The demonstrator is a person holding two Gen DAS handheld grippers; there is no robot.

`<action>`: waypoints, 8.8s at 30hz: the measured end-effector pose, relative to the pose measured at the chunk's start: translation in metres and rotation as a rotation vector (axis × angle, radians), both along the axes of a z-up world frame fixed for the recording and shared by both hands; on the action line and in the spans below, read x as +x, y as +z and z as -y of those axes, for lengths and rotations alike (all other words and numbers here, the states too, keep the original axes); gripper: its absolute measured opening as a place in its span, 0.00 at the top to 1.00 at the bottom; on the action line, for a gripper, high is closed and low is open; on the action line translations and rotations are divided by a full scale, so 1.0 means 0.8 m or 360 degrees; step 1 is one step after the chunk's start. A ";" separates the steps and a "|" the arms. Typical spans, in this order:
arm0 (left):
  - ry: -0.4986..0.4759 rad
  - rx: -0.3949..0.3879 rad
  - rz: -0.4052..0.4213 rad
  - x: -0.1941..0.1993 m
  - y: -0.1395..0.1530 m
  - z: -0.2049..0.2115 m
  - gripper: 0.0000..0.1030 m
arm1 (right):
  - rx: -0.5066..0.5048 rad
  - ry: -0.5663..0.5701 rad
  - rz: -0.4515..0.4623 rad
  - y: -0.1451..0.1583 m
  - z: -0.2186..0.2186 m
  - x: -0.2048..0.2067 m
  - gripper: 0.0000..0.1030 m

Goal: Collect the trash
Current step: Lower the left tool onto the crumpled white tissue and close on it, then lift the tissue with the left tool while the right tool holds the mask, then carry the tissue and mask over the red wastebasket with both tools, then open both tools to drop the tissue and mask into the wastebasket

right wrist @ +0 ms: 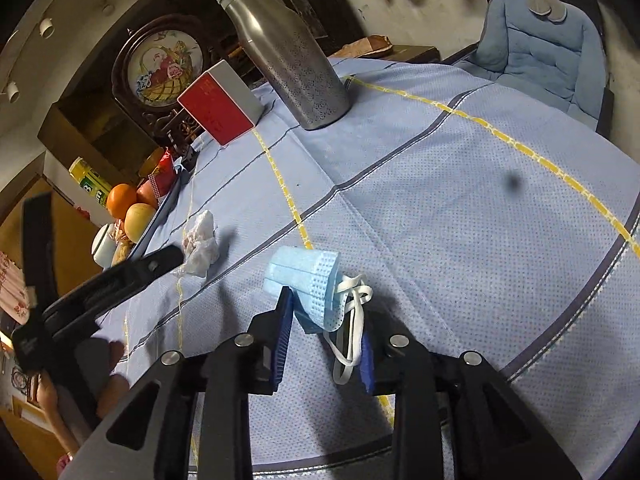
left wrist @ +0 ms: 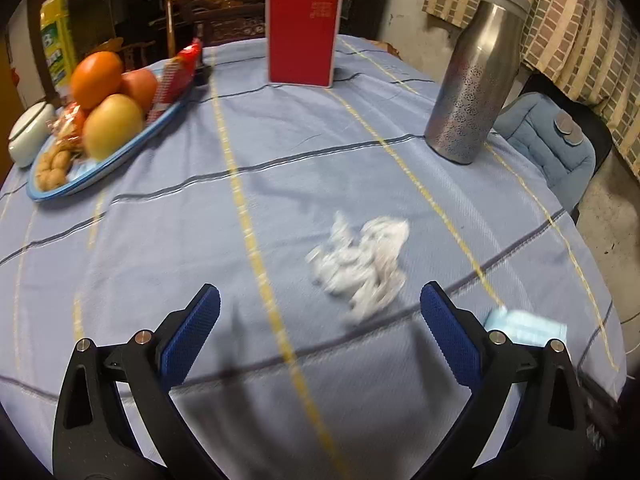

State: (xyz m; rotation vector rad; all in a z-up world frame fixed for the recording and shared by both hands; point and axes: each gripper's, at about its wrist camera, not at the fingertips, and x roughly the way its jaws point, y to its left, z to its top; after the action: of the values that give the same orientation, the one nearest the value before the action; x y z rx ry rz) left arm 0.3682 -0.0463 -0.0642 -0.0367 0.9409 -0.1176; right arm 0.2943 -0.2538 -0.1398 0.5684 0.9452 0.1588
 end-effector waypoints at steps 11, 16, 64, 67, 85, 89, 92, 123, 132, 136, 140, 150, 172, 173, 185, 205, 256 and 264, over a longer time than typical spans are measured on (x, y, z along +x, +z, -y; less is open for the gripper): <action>0.0080 -0.0190 -0.0007 0.036 -0.031 -0.018 0.06 | -0.0010 0.0004 -0.0009 -0.001 -0.001 0.002 0.69; 0.0055 -0.0096 -0.0020 0.040 -0.036 -0.008 0.06 | 0.0003 0.0002 -0.0010 -0.002 0.001 0.002 0.69; -0.0097 0.0053 0.0045 -0.126 -0.022 -0.055 0.65 | -0.0112 0.0050 0.0027 0.012 -0.010 0.004 0.35; -0.0097 0.0065 0.0031 -0.125 -0.025 -0.054 0.64 | -0.0214 0.0080 0.0019 0.015 -0.020 0.014 0.34; -0.0112 0.0121 0.0051 -0.125 -0.024 -0.047 0.63 | -0.0519 0.0222 0.0094 0.031 -0.059 0.020 0.86; -0.0119 0.0108 0.0068 -0.128 -0.020 -0.048 0.64 | -0.0551 0.0235 0.0209 0.055 -0.064 -0.001 0.86; -0.0122 0.0095 0.0081 -0.131 -0.017 -0.048 0.64 | -0.0526 0.0237 0.0273 0.072 -0.062 -0.017 0.86; -0.0131 0.0011 0.0037 -0.154 -0.015 -0.055 0.65 | -0.0396 0.0115 0.0426 0.056 -0.033 -0.184 0.84; -0.0105 -0.0065 0.0141 -0.191 0.006 -0.066 0.65 | -0.0380 0.0096 0.0473 0.065 -0.019 -0.224 0.84; -0.0052 -0.0134 0.0200 -0.216 0.015 -0.080 0.65 | -0.0361 0.0106 0.0494 0.070 -0.015 -0.239 0.84; 0.0031 -0.0213 0.0262 -0.237 0.022 -0.096 0.65 | -0.0374 0.0120 0.0531 0.077 -0.014 -0.255 0.84; 0.0088 -0.0164 0.0371 -0.304 0.027 -0.096 0.65 | -0.0395 0.0126 0.0566 0.081 0.001 -0.285 0.82; -0.0738 -0.0217 0.0163 -0.351 -0.015 0.171 0.65 | -0.0428 -0.0481 0.0258 -0.013 0.234 -0.391 0.81; -0.0782 -0.0210 0.0150 -0.352 -0.018 0.187 0.65 | -0.0405 -0.0519 0.0221 -0.024 0.252 -0.395 0.81; -0.1254 -0.0139 0.0118 -0.387 -0.035 0.352 0.65 | -0.0264 -0.0615 -0.0053 -0.109 0.326 -0.405 0.81; -0.1496 0.0066 -0.0225 -0.407 -0.164 0.451 0.31 | -0.0187 -0.0748 -0.0161 -0.150 0.358 -0.411 0.81; -0.1340 0.0269 -0.0004 -0.425 -0.143 0.398 0.07 | -0.0348 -0.0627 -0.0221 -0.153 0.328 -0.402 0.54; -0.1317 0.0276 -0.0003 -0.413 -0.150 0.427 0.07 | -0.0457 -0.0729 -0.0245 -0.140 0.340 -0.446 0.41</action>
State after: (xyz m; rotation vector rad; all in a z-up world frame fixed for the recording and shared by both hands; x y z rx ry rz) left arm 0.0377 -0.3880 -0.1841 0.5179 0.9171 -0.7979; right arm -0.0627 -0.5258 -0.2521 0.5207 0.9424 -0.4308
